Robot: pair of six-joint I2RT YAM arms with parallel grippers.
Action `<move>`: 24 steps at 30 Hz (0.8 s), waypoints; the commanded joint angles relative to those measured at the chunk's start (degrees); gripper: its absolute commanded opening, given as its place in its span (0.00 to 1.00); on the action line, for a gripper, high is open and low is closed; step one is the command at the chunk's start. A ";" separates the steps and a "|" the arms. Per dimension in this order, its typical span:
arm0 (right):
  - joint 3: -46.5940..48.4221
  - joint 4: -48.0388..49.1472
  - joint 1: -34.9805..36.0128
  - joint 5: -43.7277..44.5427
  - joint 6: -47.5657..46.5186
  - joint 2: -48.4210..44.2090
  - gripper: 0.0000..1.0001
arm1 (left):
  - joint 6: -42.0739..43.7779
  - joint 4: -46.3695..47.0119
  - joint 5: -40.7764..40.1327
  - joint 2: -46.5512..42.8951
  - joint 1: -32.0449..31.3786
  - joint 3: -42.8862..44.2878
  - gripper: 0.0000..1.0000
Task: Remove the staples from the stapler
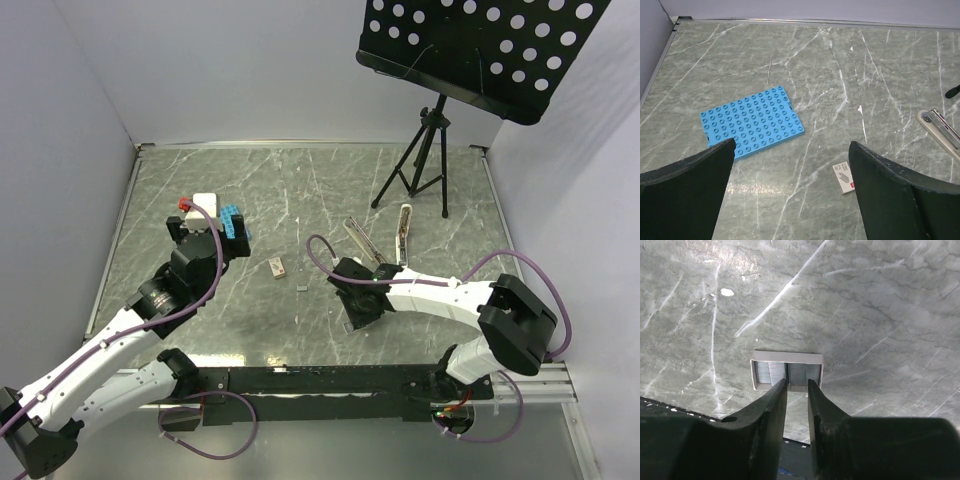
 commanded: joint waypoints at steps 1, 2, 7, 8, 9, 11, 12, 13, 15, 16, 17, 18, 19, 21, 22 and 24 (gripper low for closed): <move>0.87 -0.93 0.58 0.89 0.34 -0.89 0.34 | 0.02 1.19 -0.23 0.12 -0.21 1.81 0.99; 1.05 -1.02 0.58 1.07 0.34 -1.06 0.34 | 0.02 1.19 -0.23 0.12 -0.21 1.81 0.99; 2.45 -1.46 0.67 1.60 0.78 -3.26 0.34 | -0.16 1.27 -1.02 -0.15 -0.12 1.80 1.00; 2.80 -1.29 0.58 1.42 0.86 -3.52 0.34 | -0.24 1.27 -1.20 -0.41 -0.21 1.81 0.99; 3.24 -1.20 0.58 1.33 0.95 -3.53 0.35 | -0.33 1.36 -1.46 -0.76 -0.12 1.81 0.99; 5.00 -0.85 0.58 1.59 1.74 -3.00 0.36 | -0.33 1.89 -1.72 -1.73 -0.21 1.46 0.99; 6.48 -0.76 0.58 2.12 2.27 -2.04 0.36 | -0.33 2.06 -1.90 -2.08 -0.12 1.19 0.99; 7.11 -0.50 0.58 2.12 2.97 -1.51 0.36 | -0.33 2.24 -2.34 -2.52 -0.12 1.02 0.99; 9.38 -0.06 0.58 2.74 4.11 0.15 0.37 | -0.25 2.85 -2.69 -3.75 -0.21 0.49 0.99; 10.36 -0.14 0.58 4.05 5.68 0.95 0.38 | -0.25 3.03 -2.95 -4.36 -0.12 0.40 0.99; 11.15 0.03 0.50 4.67 6.48 1.65 0.38 | -0.25 3.21 -3.22 -4.71 -0.12 0.31 0.99; 12.55 0.38 0.58 4.85 7.10 3.05 0.39 | -0.33 3.30 -3.39 -4.98 -0.12 0.14 0.99; 13.35 0.73 0.58 5.20 7.80 3.85 0.39 | -0.33 3.47 -3.66 -5.42 -0.21 0.14 0.99; 15.62 2.13 0.67 4.94 7.90 6.39 0.42 | -0.25 3.65 -3.92 -5.95 -0.12 -0.13 0.99; 16.42 2.58 0.67 4.59 7.55 7.27 0.42 | -0.25 3.73 -3.92 -6.30 -0.12 -0.13 0.99; 18.79 3.54 0.67 4.32 6.76 10.16 0.45 | -0.33 3.74 -4.10 -6.56 -0.21 -0.13 0.99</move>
